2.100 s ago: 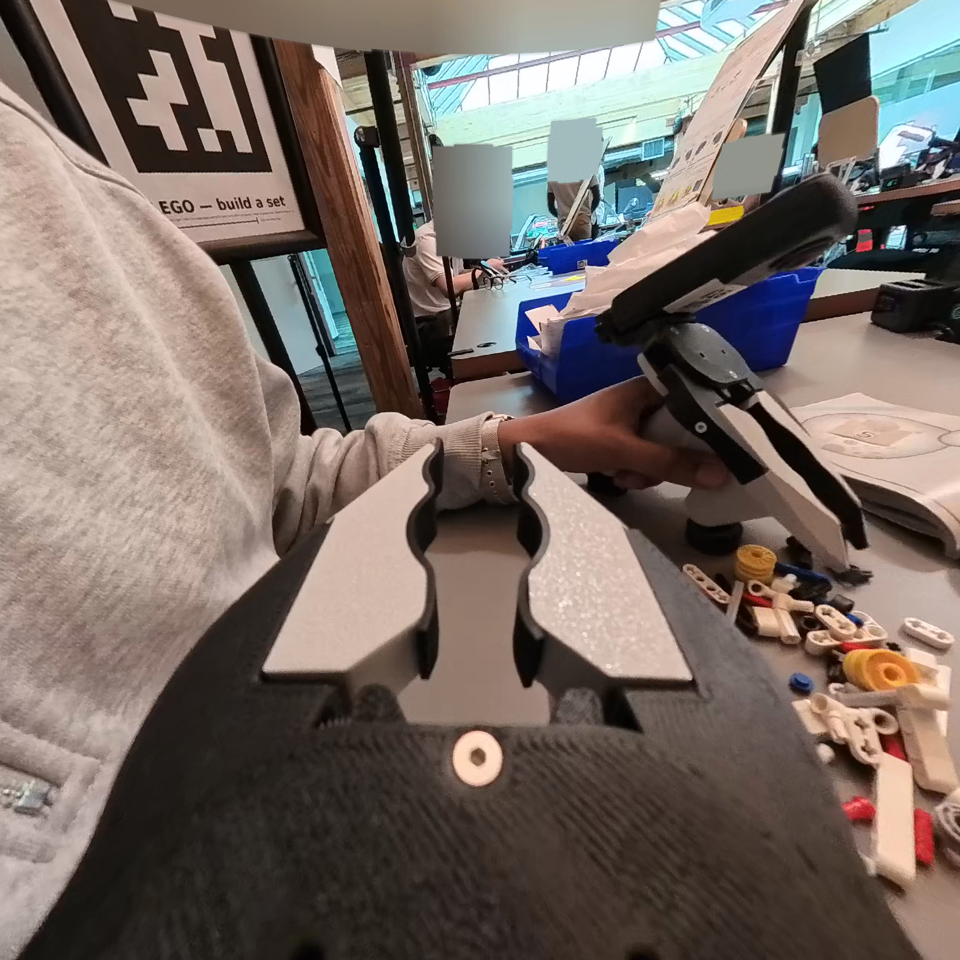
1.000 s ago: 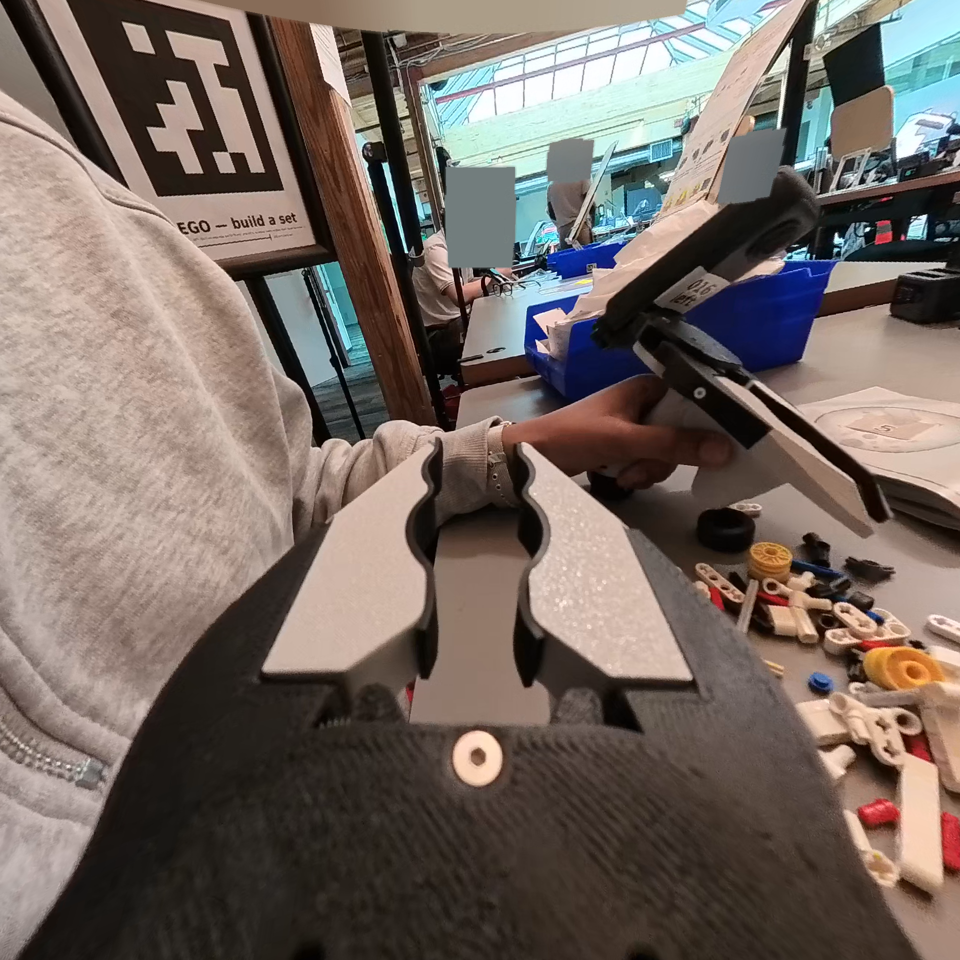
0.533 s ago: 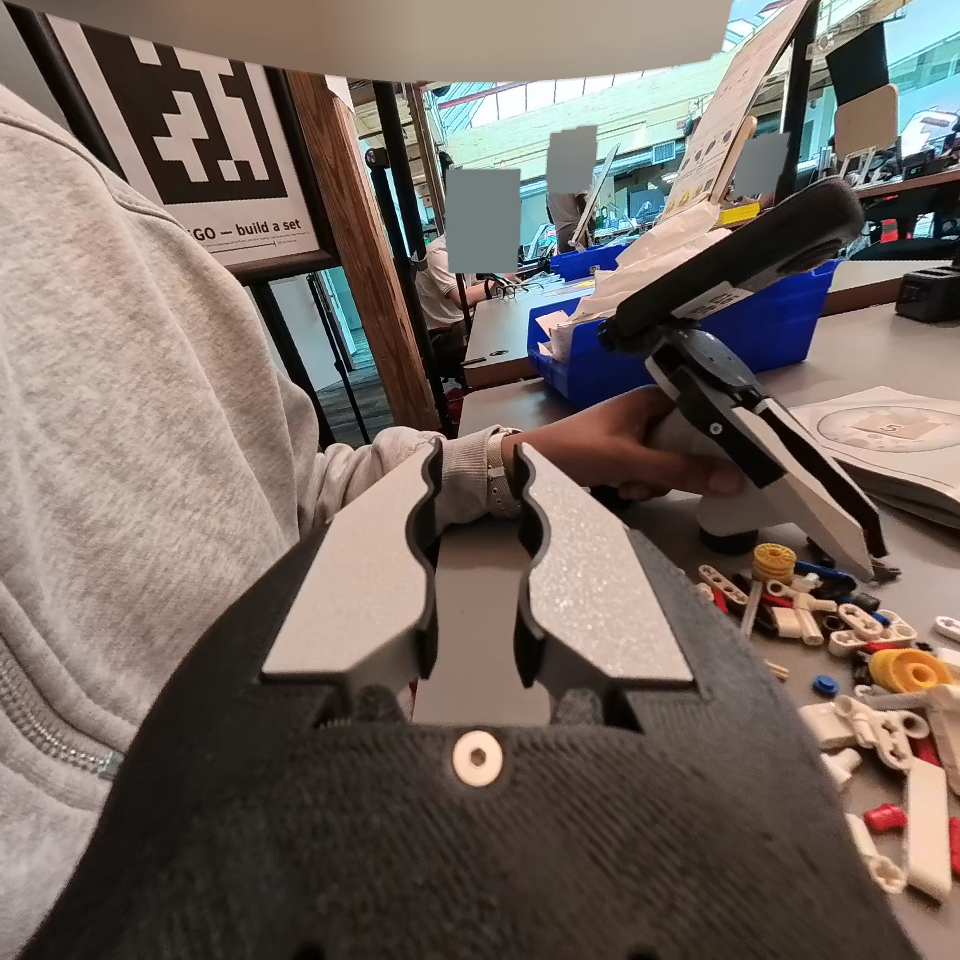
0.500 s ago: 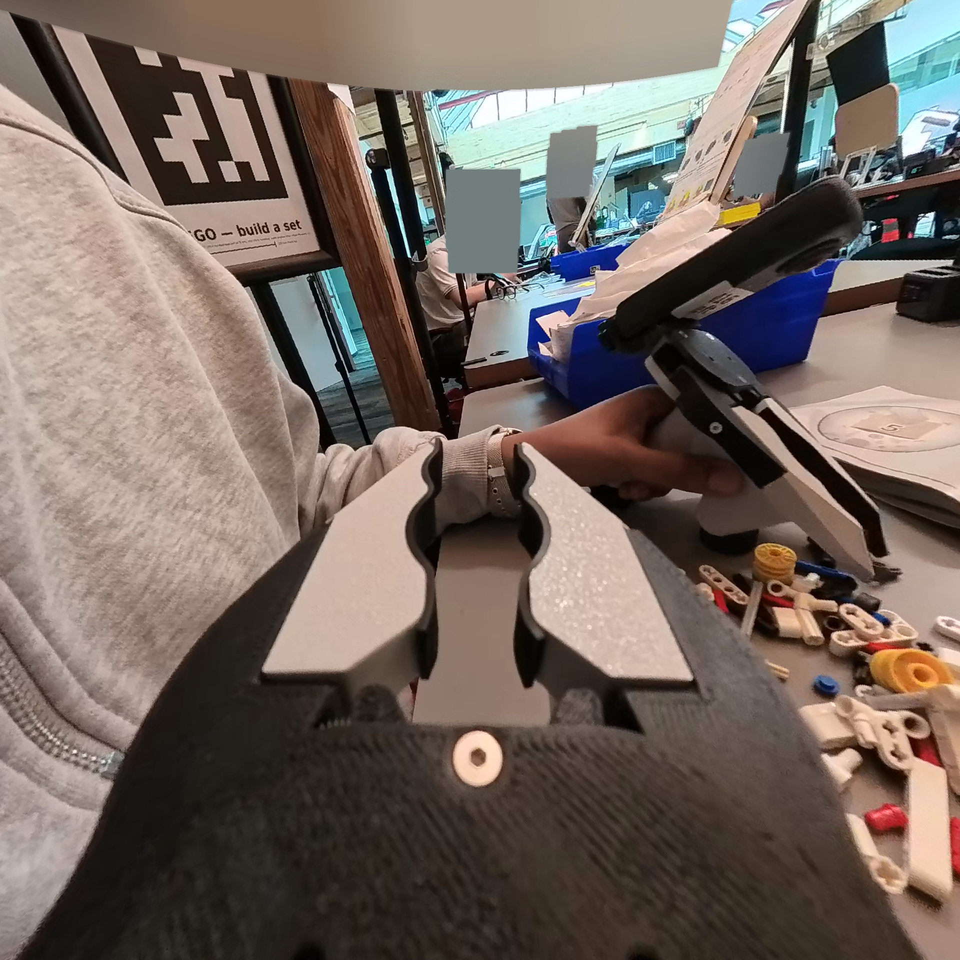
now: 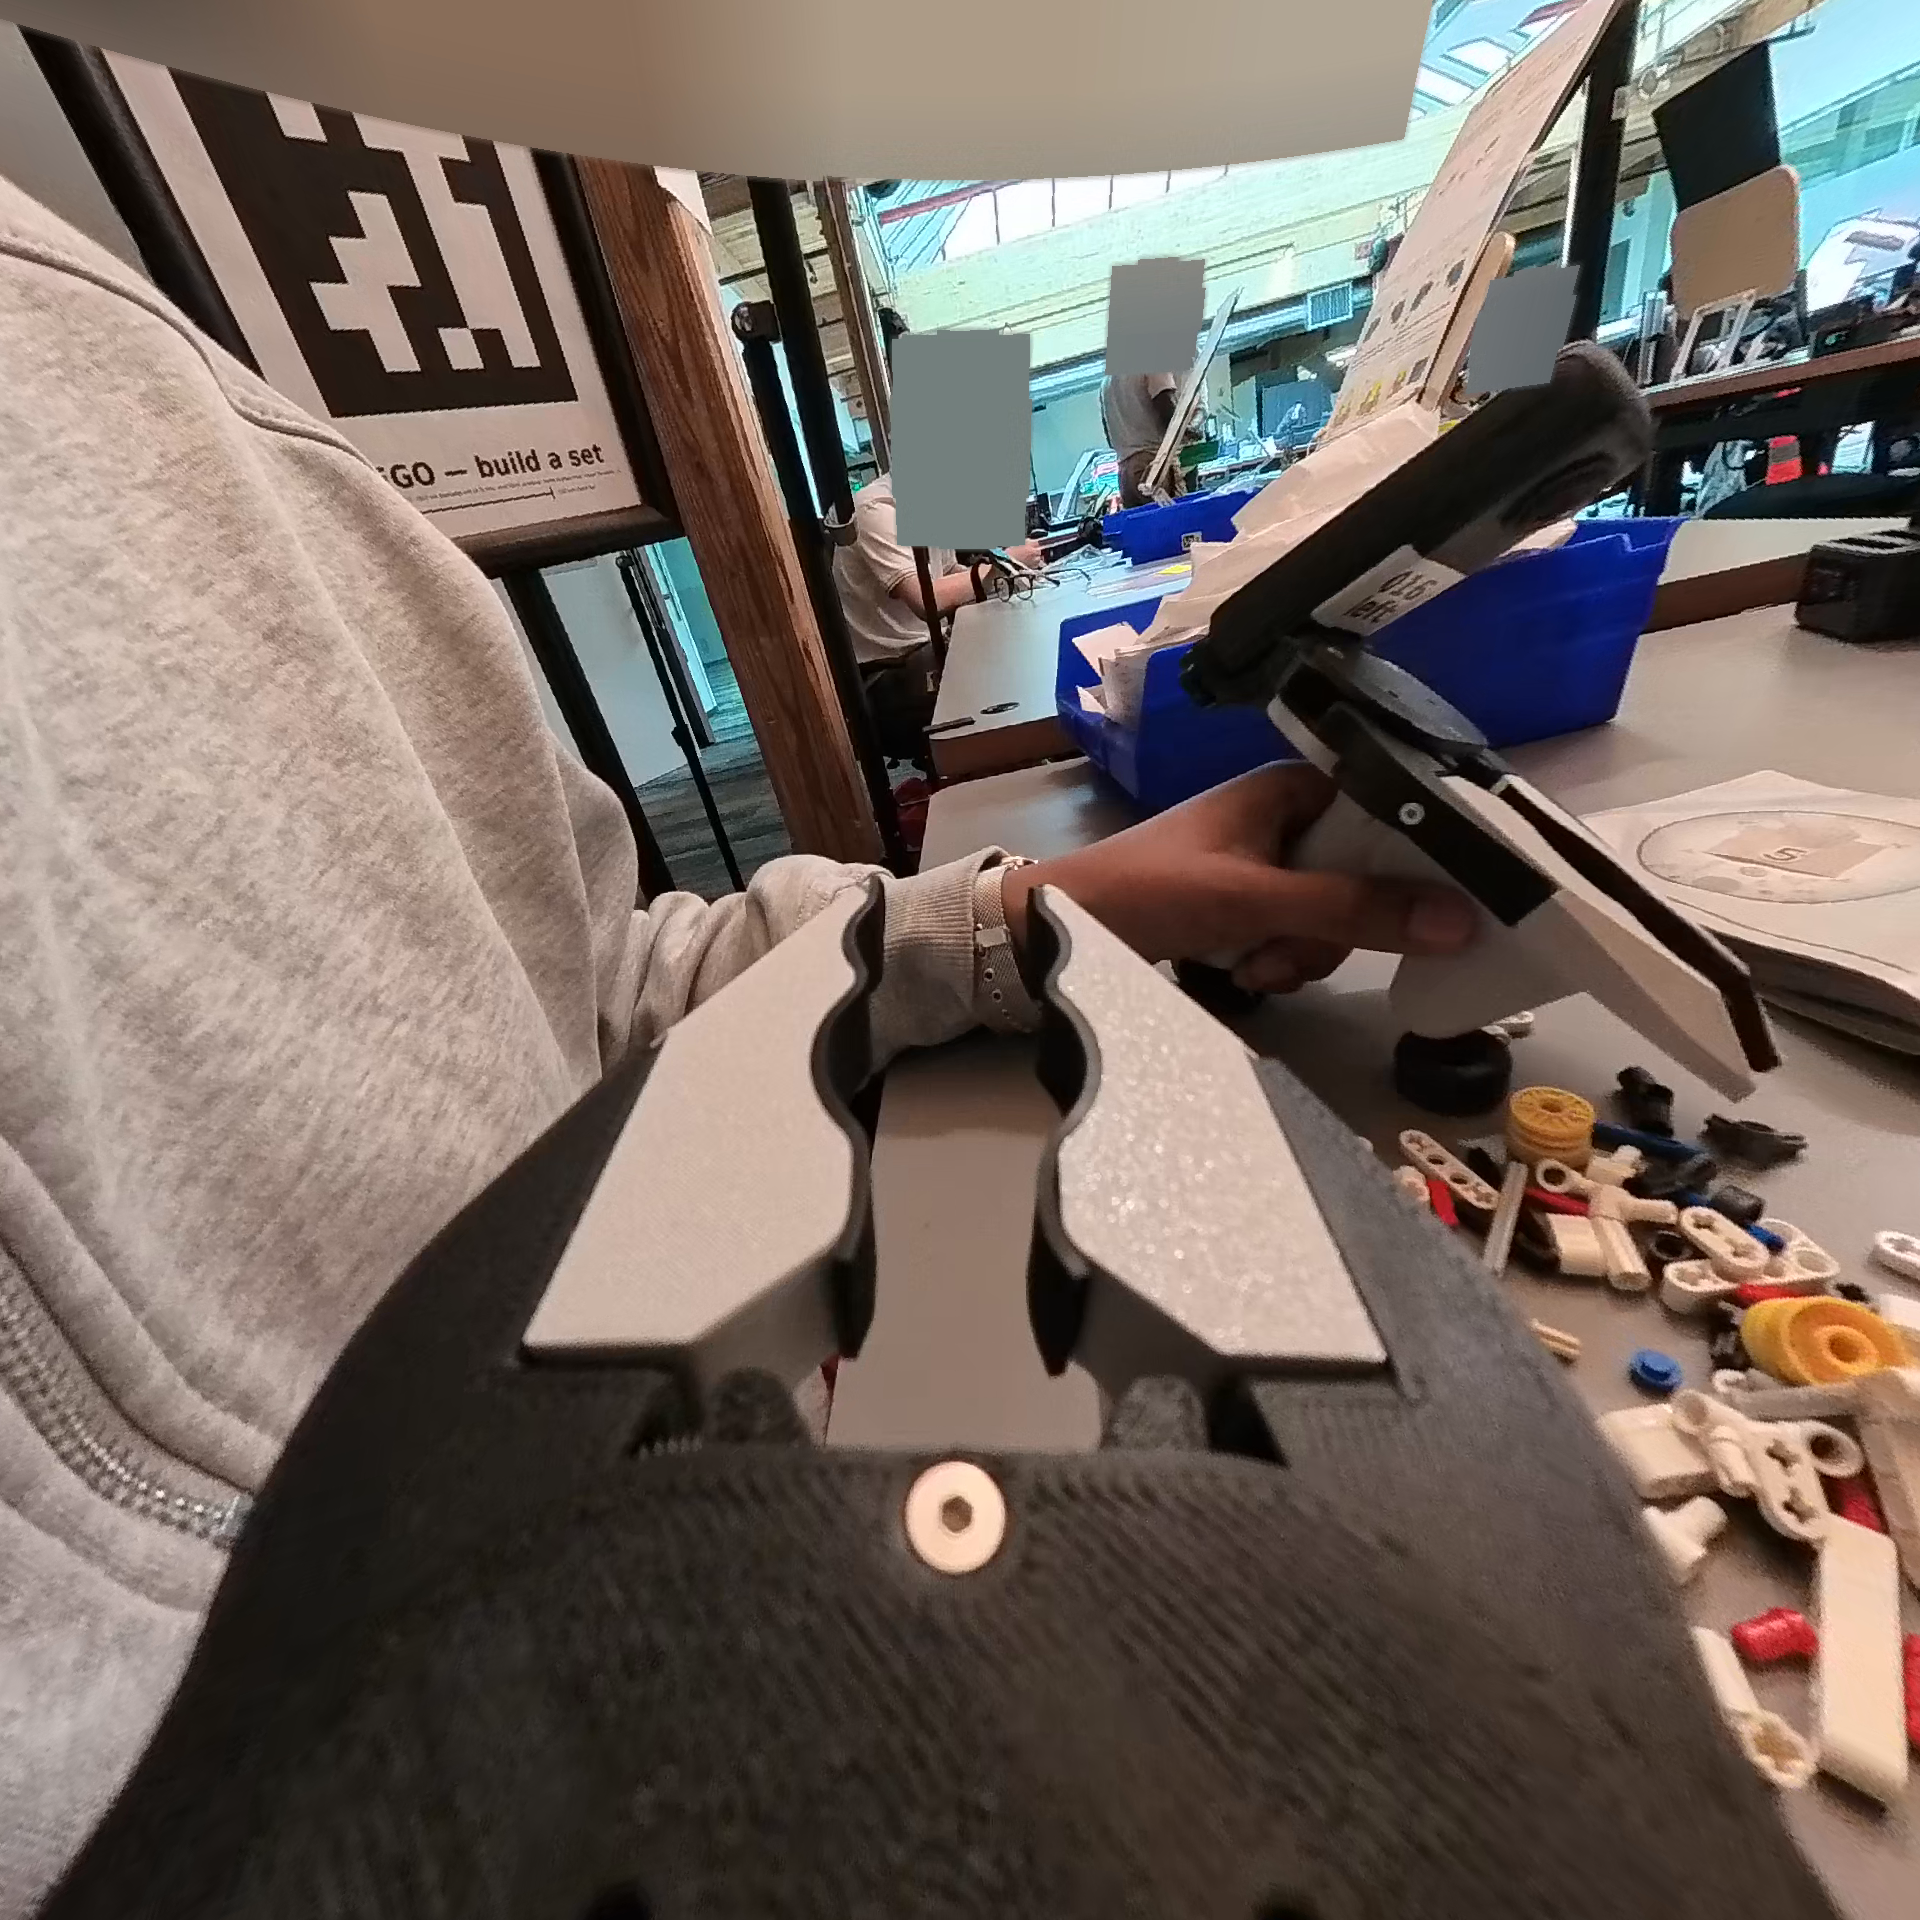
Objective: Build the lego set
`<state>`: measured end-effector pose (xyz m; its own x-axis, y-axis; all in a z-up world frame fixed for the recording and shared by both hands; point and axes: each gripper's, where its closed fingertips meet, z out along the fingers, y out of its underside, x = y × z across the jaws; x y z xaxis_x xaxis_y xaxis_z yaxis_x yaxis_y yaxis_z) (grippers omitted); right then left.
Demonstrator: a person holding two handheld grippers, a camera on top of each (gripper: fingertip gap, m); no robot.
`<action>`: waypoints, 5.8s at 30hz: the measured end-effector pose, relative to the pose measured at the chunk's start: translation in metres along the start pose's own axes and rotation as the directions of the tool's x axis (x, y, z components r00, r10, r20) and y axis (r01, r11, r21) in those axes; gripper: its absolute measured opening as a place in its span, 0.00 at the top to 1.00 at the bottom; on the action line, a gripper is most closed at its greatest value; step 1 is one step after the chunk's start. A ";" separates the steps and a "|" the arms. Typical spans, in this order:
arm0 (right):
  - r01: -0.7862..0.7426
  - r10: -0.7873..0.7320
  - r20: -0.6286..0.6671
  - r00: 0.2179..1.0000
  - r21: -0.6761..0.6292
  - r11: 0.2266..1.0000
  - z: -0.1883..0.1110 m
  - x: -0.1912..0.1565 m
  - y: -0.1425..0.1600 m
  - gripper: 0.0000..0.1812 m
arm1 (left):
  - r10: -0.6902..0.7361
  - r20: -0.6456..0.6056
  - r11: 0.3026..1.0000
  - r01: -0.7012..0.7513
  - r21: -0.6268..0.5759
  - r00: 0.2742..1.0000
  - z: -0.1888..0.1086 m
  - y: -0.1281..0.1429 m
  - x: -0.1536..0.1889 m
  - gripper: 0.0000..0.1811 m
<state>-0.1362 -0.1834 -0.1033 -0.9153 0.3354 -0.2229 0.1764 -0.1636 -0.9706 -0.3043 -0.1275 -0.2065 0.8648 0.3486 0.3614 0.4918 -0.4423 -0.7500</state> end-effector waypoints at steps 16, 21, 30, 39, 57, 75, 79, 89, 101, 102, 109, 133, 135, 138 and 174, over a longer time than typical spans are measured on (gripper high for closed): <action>-0.010 0.010 0.004 1.000 0.005 1.000 0.000 0.000 0.000 0.86 | -0.011 0.003 0.997 0.011 -0.082 1.000 0.008 0.011 0.001 0.93; -0.014 0.014 0.007 1.000 0.007 1.000 0.000 0.000 -0.001 0.86 | -0.002 0.007 0.996 0.003 -0.085 1.000 0.010 0.009 0.000 0.94; -0.016 0.016 0.008 1.000 0.004 1.000 0.002 0.001 0.000 0.86 | -0.016 0.002 0.993 0.016 -0.120 1.000 0.013 0.010 0.001 0.96; -0.016 0.016 0.007 1.000 0.009 1.000 0.002 0.001 -0.001 0.86 | -0.002 -0.010 0.998 0.001 -0.069 1.000 0.007 0.004 0.004 0.97; 0.252 -0.248 -0.073 0.966 0.052 0.966 -0.060 0.007 -0.075 0.90 | 0.074 -0.942 0.943 0.284 0.173 0.329 -0.100 -0.049 0.184 0.99; 0.630 -0.639 -0.093 0.763 -0.112 0.768 -0.079 -0.004 -0.059 0.92 | -0.144 -0.987 0.955 0.272 -0.119 0.074 -0.083 -0.034 0.228 0.99; 0.634 -0.648 -0.089 0.757 -0.144 0.760 -0.080 0.001 -0.053 0.94 | -0.175 -0.983 0.953 0.261 -0.153 0.062 -0.078 -0.031 0.229 0.99; 0.648 -0.667 -0.076 0.741 -0.180 0.740 -0.084 0.004 -0.045 0.98 | -0.238 -0.970 0.935 0.281 -0.216 0.048 -0.070 -0.029 0.226 0.99; 0.587 -0.643 -0.019 0.765 -0.389 0.710 -0.092 0.013 -0.021 0.99 | -0.232 -0.927 0.929 0.348 -0.122 0.296 -0.042 -0.031 0.203 0.95; 0.549 -0.614 -0.010 0.789 -0.435 0.714 -0.094 0.015 -0.014 0.99 | -0.208 -0.907 0.931 0.358 -0.069 0.366 -0.039 -0.032 0.195 0.95; 0.235 -0.359 0.034 0.933 -0.812 0.534 -0.114 0.018 0.074 0.99 | -0.051 -0.797 0.912 0.352 0.208 0.602 -0.055 -0.026 0.170 0.92; 0.211 -0.386 -0.213 0.898 -0.560 0.801 -0.116 0.027 0.031 0.98 | 0.062 -0.782 0.897 0.309 0.316 0.620 -0.063 -0.023 0.170 0.91; 0.216 -0.334 -0.342 0.878 -0.340 0.915 -0.107 0.027 -0.001 0.97 | 0.082 -0.765 0.885 0.306 0.351 0.639 -0.066 -0.026 0.168 0.91; 0.224 -0.210 -0.427 0.880 -0.018 0.975 -0.097 0.017 -0.028 0.99 | 0.126 -0.698 0.858 0.277 0.434 0.705 -0.072 -0.031 0.161 0.90; 0.301 -0.222 -0.555 0.802 0.054 0.952 -0.090 0.063 -0.035 1.00 | 0.170 0.393 0.756 -0.375 0.536 0.904 -0.056 -0.039 0.084 1.00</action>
<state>-0.1670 -0.0730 -0.0918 -0.5722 0.8200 -0.0137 -0.1266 -0.1048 -0.9864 -0.2456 -0.1269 -0.1159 0.8248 0.5651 -0.0186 -0.0073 -0.0223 -0.9997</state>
